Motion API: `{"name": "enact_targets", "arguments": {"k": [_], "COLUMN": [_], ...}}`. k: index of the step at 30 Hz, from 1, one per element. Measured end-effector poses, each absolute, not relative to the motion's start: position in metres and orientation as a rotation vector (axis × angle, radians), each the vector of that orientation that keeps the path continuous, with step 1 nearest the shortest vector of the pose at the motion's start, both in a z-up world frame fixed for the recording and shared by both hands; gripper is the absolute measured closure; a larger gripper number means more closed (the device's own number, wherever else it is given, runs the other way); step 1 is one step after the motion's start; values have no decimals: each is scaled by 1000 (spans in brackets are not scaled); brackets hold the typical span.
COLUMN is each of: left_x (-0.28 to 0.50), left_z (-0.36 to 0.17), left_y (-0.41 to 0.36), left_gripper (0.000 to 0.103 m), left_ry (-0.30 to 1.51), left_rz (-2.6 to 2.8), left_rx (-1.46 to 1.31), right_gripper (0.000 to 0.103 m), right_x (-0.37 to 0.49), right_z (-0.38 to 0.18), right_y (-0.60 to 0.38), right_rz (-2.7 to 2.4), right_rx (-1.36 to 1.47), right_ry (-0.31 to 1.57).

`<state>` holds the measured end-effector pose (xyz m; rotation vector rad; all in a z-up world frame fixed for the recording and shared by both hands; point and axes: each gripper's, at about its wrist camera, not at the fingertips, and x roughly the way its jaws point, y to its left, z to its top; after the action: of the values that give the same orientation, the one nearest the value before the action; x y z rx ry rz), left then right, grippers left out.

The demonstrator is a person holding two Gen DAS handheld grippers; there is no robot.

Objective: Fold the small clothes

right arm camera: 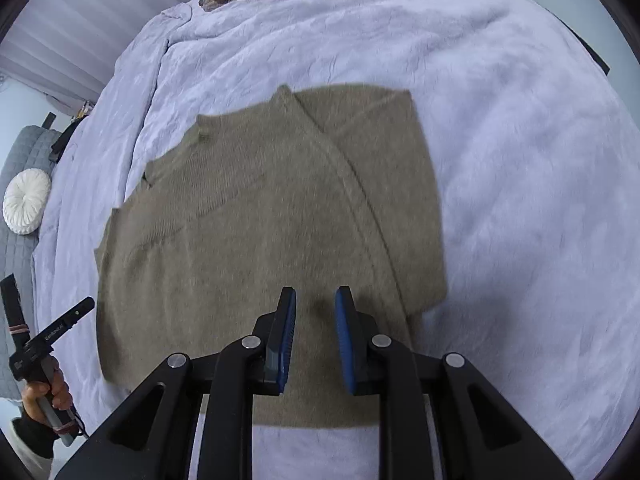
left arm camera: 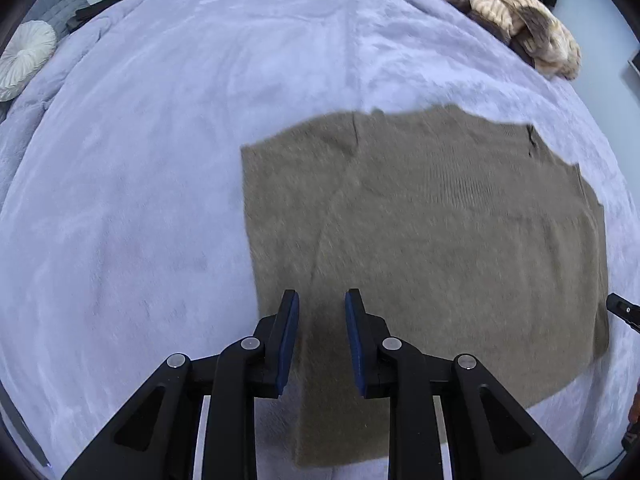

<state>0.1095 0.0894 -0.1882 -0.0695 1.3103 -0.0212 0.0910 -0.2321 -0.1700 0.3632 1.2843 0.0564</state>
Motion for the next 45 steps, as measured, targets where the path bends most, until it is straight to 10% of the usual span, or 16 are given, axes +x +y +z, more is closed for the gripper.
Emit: {"name": "enact_targets", "arguments": {"k": [2, 8, 13, 18, 21, 38, 45], "left_x": [96, 70, 56, 37, 29, -15, -2], "left_z": [-206, -220, -207, -183, -159, -87, -103], "left_y": [83, 92, 96, 77, 54, -14, -9], "left_gripper": [29, 27, 27, 27, 27, 27, 27], "left_ry": [1354, 1394, 1430, 1425, 1403, 1340, 1346], "left_rz": [4, 47, 104, 115, 109, 109, 29], "left_rx": [-40, -69, -74, -50, -36, -91, -57], "right_gripper": [81, 80, 39, 43, 95, 87, 59], "right_x": [78, 37, 8, 4, 11, 11, -16], "right_z": [-184, -203, -211, -229, -235, -201, -172], "right_y": [-223, -248, -279, -298, -302, -309, -305], "right_rz": [49, -35, -53, -58, -63, 58, -7], "right_rx": [332, 469, 773, 1035, 1047, 843, 886], "right_ry": [1334, 1385, 1350, 1281, 1272, 1362, 1303]}}
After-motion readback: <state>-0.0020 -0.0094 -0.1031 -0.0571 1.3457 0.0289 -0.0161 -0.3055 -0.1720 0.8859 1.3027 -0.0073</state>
